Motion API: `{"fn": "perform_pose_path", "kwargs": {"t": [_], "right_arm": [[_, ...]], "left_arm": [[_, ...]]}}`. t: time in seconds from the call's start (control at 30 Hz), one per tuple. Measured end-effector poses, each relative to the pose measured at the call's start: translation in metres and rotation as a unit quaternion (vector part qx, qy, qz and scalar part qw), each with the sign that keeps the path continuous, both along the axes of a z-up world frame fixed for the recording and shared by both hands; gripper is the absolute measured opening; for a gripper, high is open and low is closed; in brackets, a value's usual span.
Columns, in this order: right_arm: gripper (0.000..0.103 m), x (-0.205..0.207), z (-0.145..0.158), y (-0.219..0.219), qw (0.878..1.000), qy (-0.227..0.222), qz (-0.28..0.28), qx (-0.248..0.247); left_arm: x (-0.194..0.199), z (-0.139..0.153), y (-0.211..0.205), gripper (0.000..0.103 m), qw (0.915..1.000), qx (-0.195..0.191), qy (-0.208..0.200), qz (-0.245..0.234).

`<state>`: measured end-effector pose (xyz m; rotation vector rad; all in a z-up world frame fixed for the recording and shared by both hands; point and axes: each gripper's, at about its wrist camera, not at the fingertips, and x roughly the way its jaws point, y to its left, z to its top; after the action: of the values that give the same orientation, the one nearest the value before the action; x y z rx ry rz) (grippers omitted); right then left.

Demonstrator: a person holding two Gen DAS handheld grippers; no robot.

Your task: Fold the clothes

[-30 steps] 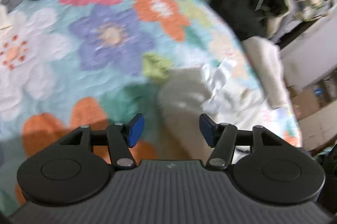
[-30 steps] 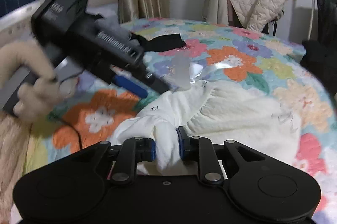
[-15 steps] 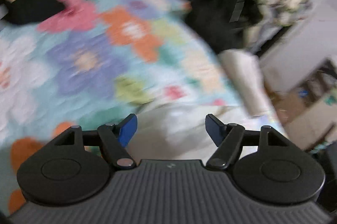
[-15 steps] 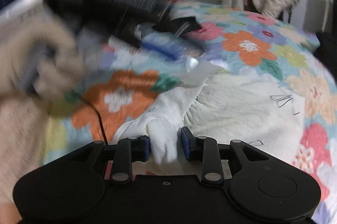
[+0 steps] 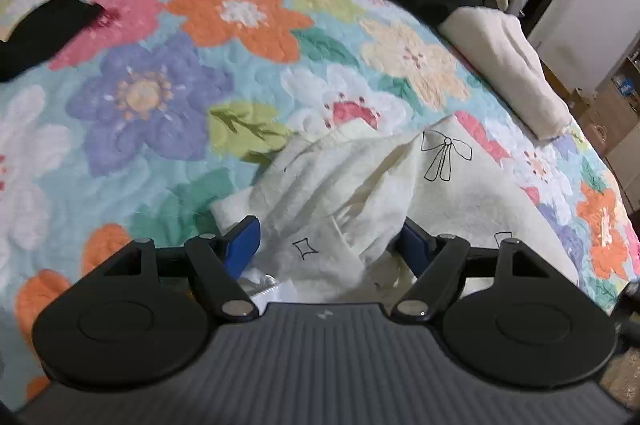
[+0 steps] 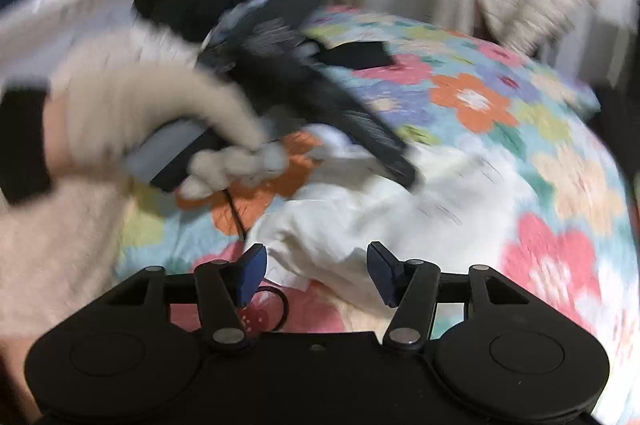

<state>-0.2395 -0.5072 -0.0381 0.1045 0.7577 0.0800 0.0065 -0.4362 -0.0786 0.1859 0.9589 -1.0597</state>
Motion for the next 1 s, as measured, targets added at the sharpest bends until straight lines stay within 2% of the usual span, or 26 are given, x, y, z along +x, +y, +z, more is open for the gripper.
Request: {"fn": "perform_pose_path", "kwargs": {"t": [0.07, 0.17, 0.27, 0.33, 0.4, 0.47, 0.53, 0.6, 0.63, 0.7, 0.73, 0.8, 0.87, 1.0], "right_arm": [[0.063, -0.016, 0.003, -0.03, 0.997, -0.017, -0.058, 0.053], [0.073, -0.029, -0.005, -0.075, 0.978, -0.035, -0.142, 0.149], [0.076, -0.027, -0.027, -0.104, 0.95, -0.043, -0.175, 0.257], [0.076, -0.016, -0.047, -0.111, 0.939, -0.03, -0.187, 0.287], [0.076, -0.001, -0.069, -0.114, 0.93, -0.009, -0.203, 0.306], [0.076, 0.013, -0.095, -0.115, 0.917, 0.012, -0.219, 0.333], [0.081, 0.019, -0.111, -0.11, 0.911, 0.009, -0.228, 0.345], [0.082, 0.021, -0.109, -0.103, 0.915, 0.001, -0.223, 0.336], [0.08, 0.022, -0.106, -0.099, 0.92, -0.006, -0.214, 0.327], [0.057, 0.024, -0.102, -0.094, 0.928, -0.017, -0.198, 0.316], [0.053, 0.024, -0.099, -0.092, 0.928, -0.019, -0.196, 0.316], [0.038, 0.022, -0.096, -0.097, 0.921, -0.027, -0.199, 0.333], [0.037, 0.013, -0.083, -0.107, 0.914, -0.043, -0.211, 0.345], [0.037, -0.027, -0.035, -0.127, 0.912, -0.08, -0.246, 0.318]], "left_arm": [[0.0, 0.012, 0.014, 0.073, 0.9997, -0.018, 0.011, 0.013], [0.003, 0.027, 0.043, 0.076, 0.9971, -0.053, 0.027, 0.048], [0.005, 0.012, 0.055, 0.078, 0.9961, -0.035, 0.064, 0.05], [0.005, -0.006, 0.052, 0.078, 0.995, -0.005, 0.092, 0.039], [0.007, -0.018, 0.047, 0.078, 0.9924, 0.002, 0.114, 0.046], [0.01, -0.029, 0.043, 0.085, 0.9892, 0.006, 0.136, 0.054], [0.012, -0.04, 0.039, 0.091, 0.9854, 0.01, 0.159, 0.061], [0.01, -0.047, 0.037, 0.093, 0.9846, -0.002, 0.162, 0.066], [0.009, -0.047, 0.035, 0.091, 0.9861, -0.011, 0.153, 0.064], [0.003, -0.044, 0.029, 0.062, 0.9883, -0.04, 0.142, 0.04], [-0.001, -0.04, 0.026, 0.053, 0.9888, -0.051, 0.136, 0.035], [-0.01, -0.032, 0.02, 0.049, 0.9909, -0.069, 0.113, 0.023], [-0.018, -0.018, 0.014, 0.047, 0.9912, -0.093, 0.094, 0.012], [-0.035, 0.018, -0.009, 0.047, 0.9765, -0.181, 0.117, -0.004]]}}
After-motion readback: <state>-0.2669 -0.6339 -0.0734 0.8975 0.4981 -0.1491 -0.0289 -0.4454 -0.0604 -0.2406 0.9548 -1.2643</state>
